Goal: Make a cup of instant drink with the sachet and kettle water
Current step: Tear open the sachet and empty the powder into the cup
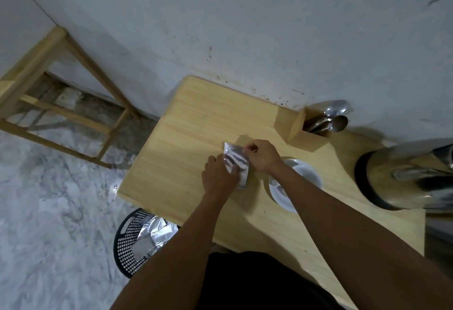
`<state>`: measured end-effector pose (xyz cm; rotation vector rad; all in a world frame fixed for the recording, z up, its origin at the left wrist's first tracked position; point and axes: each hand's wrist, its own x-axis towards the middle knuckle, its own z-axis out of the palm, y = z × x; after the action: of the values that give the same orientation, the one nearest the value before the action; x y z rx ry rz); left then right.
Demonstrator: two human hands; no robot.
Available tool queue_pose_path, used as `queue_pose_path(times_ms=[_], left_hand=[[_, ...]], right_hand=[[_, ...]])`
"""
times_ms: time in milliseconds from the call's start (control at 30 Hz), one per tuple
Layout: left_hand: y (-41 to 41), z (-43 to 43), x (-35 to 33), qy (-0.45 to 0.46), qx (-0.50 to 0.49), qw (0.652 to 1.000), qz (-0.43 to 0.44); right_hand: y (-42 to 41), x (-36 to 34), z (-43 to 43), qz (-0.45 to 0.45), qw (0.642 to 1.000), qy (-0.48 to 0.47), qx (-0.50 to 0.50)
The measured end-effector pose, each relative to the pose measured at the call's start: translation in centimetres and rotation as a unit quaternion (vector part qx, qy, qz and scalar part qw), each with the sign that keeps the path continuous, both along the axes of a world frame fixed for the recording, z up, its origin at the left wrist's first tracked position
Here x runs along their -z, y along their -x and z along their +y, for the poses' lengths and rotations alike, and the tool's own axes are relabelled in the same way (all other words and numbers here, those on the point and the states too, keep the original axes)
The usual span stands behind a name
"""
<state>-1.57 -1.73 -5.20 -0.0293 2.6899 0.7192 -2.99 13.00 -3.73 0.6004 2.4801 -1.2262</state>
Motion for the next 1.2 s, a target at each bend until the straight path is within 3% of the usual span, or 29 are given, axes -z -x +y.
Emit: queue_pose_path(times_ms=[100,200,267,433,767,867,1200], left_hand=[[1.1,-0.2,-1.7,-0.088,-0.059,0.994,0.024],[2.8,-0.3,-4.4,-0.252,-0.105,0.962,-0.021],[3.5,-0.1,-6.5,-0.332,-0.08,0.939,-0.028],[3.9,1.1,-11.5,-0.406,-0.017,0.914,-0.015],[3.6,3.2,-18.6,-0.351,0.16,0.922,0.035],[3.5,3.5,-20.3,-0.341,0.216,0.914,0.054],[2.9,3.5,-23.4,-0.257,0.269,0.922,0.106]], right_hand=[[-0.3,-2.6,0.5,0.045,0.997,0.062,0.005],[-1.0,-5.7,1.2,0.091,0.985,0.142,0.04],[-1.4,-7.5,1.8,0.116,0.977,0.166,0.067],[-2.6,-11.8,4.0,0.15,0.965,0.186,0.11],[-5.3,-20.0,7.6,0.235,0.97,0.055,0.039],[-5.4,-21.9,7.6,0.259,0.966,0.009,-0.022],[-5.2,-26.0,7.4,0.223,0.956,-0.122,-0.145]])
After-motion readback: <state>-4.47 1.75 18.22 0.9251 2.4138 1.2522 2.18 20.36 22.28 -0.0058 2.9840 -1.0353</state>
